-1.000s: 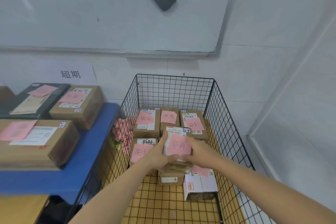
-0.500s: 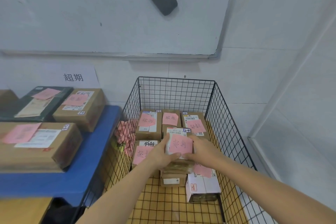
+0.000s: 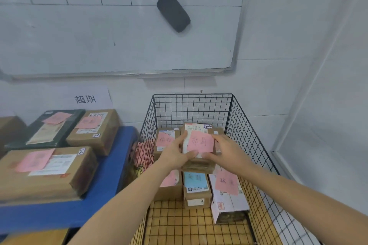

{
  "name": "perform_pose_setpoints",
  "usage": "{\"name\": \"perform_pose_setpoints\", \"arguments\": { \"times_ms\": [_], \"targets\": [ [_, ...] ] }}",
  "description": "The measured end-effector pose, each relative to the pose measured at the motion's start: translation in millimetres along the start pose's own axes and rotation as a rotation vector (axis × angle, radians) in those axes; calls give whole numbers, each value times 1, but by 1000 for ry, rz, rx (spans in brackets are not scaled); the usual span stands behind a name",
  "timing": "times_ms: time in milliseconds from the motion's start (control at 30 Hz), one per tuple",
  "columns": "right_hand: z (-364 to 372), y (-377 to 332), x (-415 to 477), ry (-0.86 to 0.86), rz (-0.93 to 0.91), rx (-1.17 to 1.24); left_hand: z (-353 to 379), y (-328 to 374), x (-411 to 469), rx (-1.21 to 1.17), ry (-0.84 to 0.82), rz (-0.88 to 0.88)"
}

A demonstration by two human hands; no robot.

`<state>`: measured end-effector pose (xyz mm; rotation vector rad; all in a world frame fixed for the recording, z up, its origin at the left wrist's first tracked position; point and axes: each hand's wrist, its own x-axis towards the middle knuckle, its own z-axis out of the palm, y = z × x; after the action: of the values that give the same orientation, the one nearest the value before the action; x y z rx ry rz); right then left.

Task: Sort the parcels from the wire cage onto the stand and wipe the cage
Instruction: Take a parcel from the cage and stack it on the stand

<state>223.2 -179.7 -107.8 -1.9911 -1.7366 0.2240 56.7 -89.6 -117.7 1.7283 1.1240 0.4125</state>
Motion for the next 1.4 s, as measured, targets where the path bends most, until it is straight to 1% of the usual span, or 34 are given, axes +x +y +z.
{"name": "perform_pose_setpoints", "arguments": {
  "times_ms": [133, 367, 467, 600, 833, 967, 1067, 1233, 1400],
  "targets": [
    [-16, -12, 5, 41, 13, -32, -11, 12, -6, -9, 17, 64],
    [-39, -42, 5, 108, -14, -2, -34, 27, -14, 5, 73, 102],
    [-53, -51, 9, 106, -66, -13, -47, 37, -15, 14, 106, 137],
    [-72, -62, 24, 107, -102, -15, -67, 55, -15, 17, 119, 120],
    [-70, -96, 56, 112, -213, -3, -111, 67, -19, 49, 198, 118],
    [-56, -133, 71, 132, -248, 14, -156, 62, -29, -7, 211, 78],
    [-40, -169, 85, 142, -271, 54, -201, 47, -35, -95, 215, 59],
    [8, -241, 113, 126, -295, 92, -288, 4, -43, -52, 240, 26],
    [59, -314, 145, 56, -279, 68, -367, -48, -46, -18, 257, -6]
  ]
}}
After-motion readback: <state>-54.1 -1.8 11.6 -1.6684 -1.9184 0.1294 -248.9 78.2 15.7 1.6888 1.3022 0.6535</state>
